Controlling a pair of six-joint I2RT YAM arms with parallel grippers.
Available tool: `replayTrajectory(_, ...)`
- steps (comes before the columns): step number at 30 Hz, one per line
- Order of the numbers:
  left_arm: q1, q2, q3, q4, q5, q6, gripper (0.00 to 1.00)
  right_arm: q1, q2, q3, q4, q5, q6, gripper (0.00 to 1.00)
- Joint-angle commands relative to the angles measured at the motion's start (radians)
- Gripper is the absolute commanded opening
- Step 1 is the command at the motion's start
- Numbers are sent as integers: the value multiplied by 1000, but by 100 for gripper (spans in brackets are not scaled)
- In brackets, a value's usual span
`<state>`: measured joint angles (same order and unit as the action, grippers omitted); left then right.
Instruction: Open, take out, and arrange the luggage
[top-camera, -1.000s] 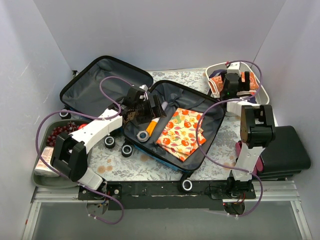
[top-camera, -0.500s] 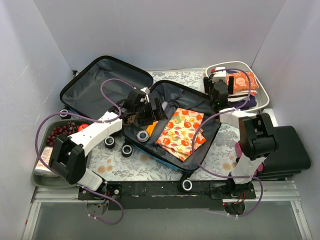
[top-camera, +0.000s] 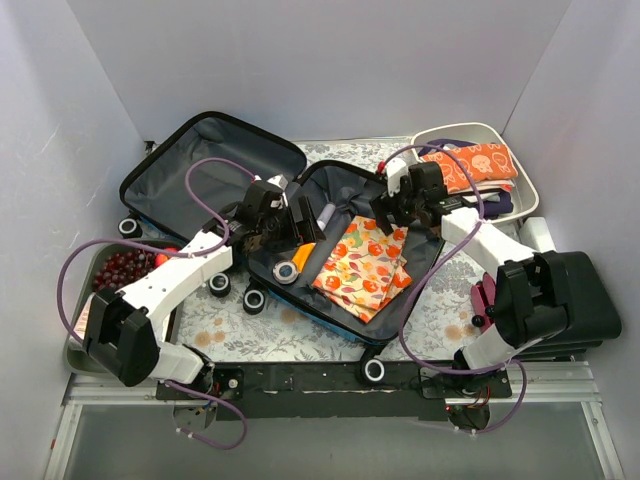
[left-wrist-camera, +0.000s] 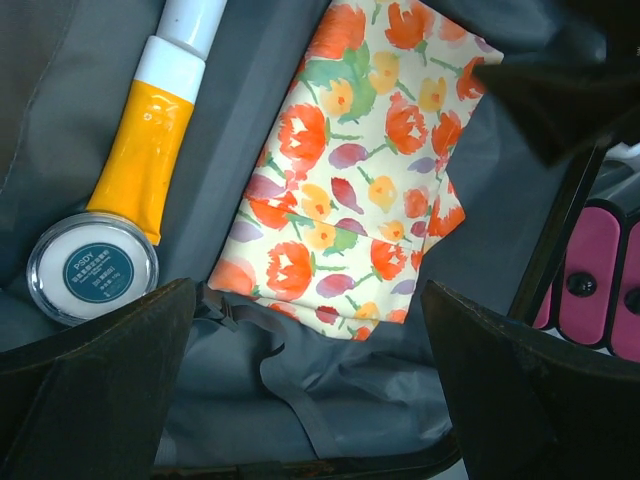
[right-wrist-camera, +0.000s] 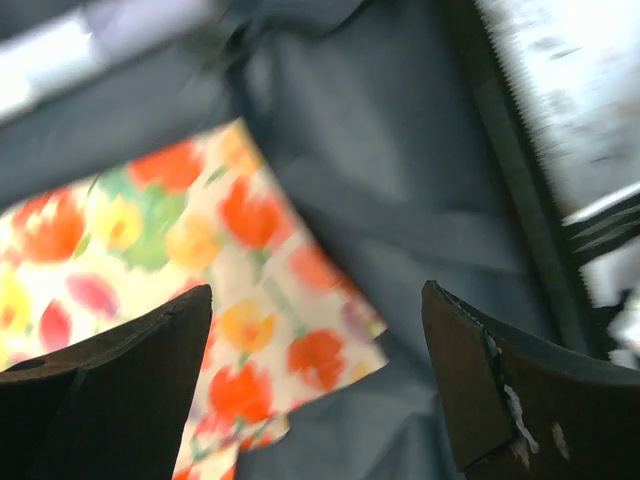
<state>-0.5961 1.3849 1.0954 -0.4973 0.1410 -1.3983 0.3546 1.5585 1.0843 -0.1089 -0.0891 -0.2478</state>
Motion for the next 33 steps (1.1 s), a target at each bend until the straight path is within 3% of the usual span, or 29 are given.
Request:
replayTrajectory(1, -4, -47, -9, -30, -35, 38, 98, 0, 34, 110, -405, -230, -157, 92)
replayTrajectory(10, -4, -67, -40, -37, -27, 51, 98, -3, 199, 181, -380, -216, -165, 91)
replayTrajectory(12, -4, -72, -45, -43, -34, 56, 98, -3, 225, 192, -400, -250, -160, 87)
replayTrajectory(26, -2, -60, -71, -21, -63, 61, 98, 40, 41, -37, -388, -267, -62, 80)
replayTrajectory(33, -2, -41, -77, -21, -87, 59, 98, 47, 97, -81, -370, -209, 56, 71)
